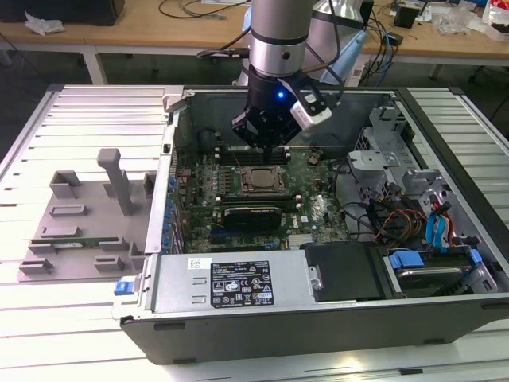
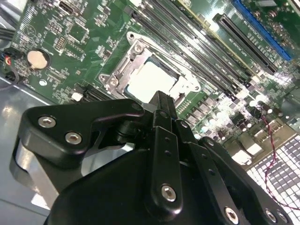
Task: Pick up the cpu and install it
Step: 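Install the first cpu locking lever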
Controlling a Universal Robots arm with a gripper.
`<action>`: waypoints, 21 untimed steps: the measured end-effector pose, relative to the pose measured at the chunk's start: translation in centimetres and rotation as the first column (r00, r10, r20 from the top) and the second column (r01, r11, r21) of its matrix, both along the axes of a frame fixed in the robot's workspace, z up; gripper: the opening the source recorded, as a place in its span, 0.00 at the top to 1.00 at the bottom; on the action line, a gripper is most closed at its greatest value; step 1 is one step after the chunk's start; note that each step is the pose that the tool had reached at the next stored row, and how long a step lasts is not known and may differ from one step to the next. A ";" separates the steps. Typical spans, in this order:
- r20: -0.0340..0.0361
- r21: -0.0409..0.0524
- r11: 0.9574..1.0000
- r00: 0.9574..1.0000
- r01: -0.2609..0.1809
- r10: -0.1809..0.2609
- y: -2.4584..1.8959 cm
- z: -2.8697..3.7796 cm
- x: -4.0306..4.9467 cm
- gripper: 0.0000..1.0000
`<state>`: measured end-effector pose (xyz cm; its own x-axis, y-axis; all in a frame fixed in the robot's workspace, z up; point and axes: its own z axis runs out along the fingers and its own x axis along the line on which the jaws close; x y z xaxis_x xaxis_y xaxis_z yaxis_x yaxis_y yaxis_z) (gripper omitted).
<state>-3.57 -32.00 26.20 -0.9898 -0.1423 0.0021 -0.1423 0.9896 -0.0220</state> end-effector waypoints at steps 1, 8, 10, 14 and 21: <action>0.000 0.000 1.000 1.000 0.000 0.000 0.01 -0.01 -0.42 0.89; 0.001 0.000 1.000 1.000 0.001 -0.001 0.09 -0.01 -1.18 0.89; 0.000 0.000 1.000 1.000 0.001 -0.001 0.14 -0.01 -1.24 0.89; 0.000 0.000 1.000 1.000 0.001 -0.001 0.19 -0.02 -1.39 0.89; 0.000 0.000 1.000 1.000 0.000 0.000 0.38 -0.02 -1.68 0.89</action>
<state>-5.25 -31.62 26.18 -0.9899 -0.1418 0.0016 -0.1418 0.9897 -0.0219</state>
